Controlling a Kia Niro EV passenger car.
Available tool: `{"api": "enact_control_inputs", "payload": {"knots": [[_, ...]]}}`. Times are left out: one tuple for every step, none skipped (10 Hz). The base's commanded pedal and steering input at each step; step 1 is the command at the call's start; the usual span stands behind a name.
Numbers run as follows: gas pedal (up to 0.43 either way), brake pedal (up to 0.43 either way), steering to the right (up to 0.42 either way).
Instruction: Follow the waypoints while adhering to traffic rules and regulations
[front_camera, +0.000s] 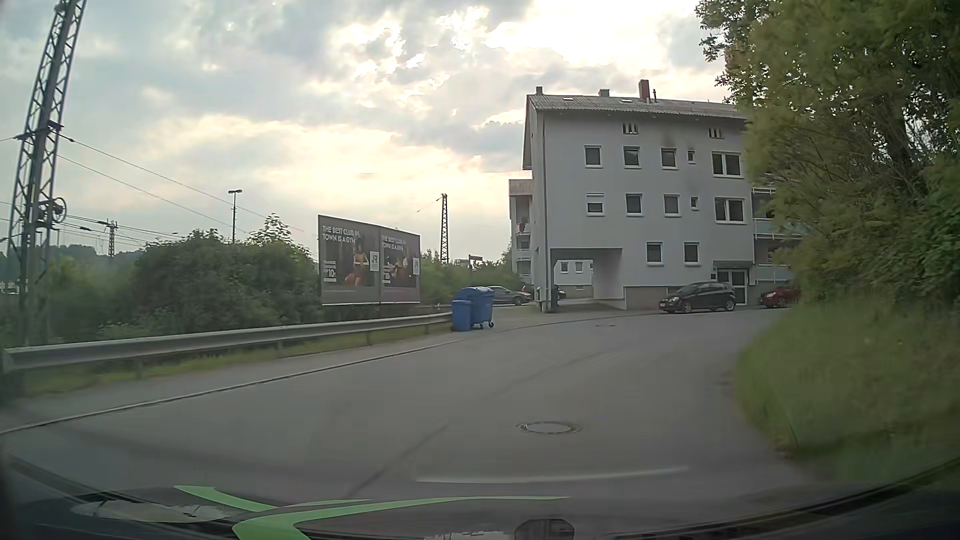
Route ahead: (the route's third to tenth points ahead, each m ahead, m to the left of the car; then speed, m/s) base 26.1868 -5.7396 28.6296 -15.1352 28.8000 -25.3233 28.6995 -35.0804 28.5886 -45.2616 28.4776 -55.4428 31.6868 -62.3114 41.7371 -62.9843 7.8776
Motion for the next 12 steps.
{"api": "enact_control_inputs", "payload": {"knots": [[0.0, 0.0, 0.086], [0.0, 0.0, 0.096], [0.0, 0.0, 0.106], [0.0, 0.0, 0.115], [0.008, 0.0, 0.125], [0.047, 0.0, 0.136], [0.047, 0.0, 0.148], [0.047, 0.0, 0.164], [0.047, 0.0, 0.178], [0.047, 0.0, 0.189], [0.047, 0.0, 0.201], [0.047, 0.0, 0.209]]}}
